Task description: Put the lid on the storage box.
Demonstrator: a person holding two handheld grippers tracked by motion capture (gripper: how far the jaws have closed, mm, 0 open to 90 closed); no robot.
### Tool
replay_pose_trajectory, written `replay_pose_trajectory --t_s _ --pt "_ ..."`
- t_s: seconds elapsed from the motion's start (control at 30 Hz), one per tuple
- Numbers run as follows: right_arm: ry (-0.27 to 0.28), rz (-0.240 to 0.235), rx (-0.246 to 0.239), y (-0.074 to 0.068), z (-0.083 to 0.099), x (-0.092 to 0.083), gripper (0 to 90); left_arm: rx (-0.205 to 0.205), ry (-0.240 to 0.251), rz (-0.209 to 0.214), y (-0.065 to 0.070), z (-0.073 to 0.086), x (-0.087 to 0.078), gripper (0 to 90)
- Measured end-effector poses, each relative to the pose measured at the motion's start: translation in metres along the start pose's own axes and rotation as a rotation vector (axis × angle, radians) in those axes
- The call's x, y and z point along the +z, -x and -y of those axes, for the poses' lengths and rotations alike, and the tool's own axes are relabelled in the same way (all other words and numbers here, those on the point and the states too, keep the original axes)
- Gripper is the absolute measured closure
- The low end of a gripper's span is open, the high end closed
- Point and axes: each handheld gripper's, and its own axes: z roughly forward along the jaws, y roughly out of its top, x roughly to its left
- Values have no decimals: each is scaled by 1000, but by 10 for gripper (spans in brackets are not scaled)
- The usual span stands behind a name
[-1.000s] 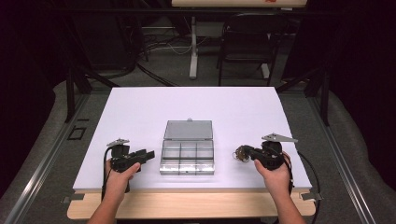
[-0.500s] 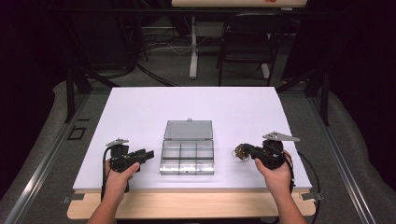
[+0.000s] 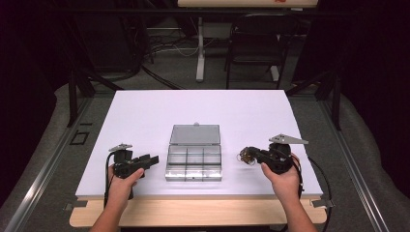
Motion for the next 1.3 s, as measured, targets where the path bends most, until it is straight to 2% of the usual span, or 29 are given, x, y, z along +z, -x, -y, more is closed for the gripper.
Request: replay_pose_trajectory --t_s 0.37,0.6,1.3 --pt "1 -42 -53 -19 -14 6 871 -16 8 0 -2 0 -2 488" --pt "-18 -62 -89 -32 -20 13 871 -9 7 -1 -3 0 -2 487" --pt "-47 -139 -151 -65 -20 28 871 -14 5 -3 -4 1 -2 487"
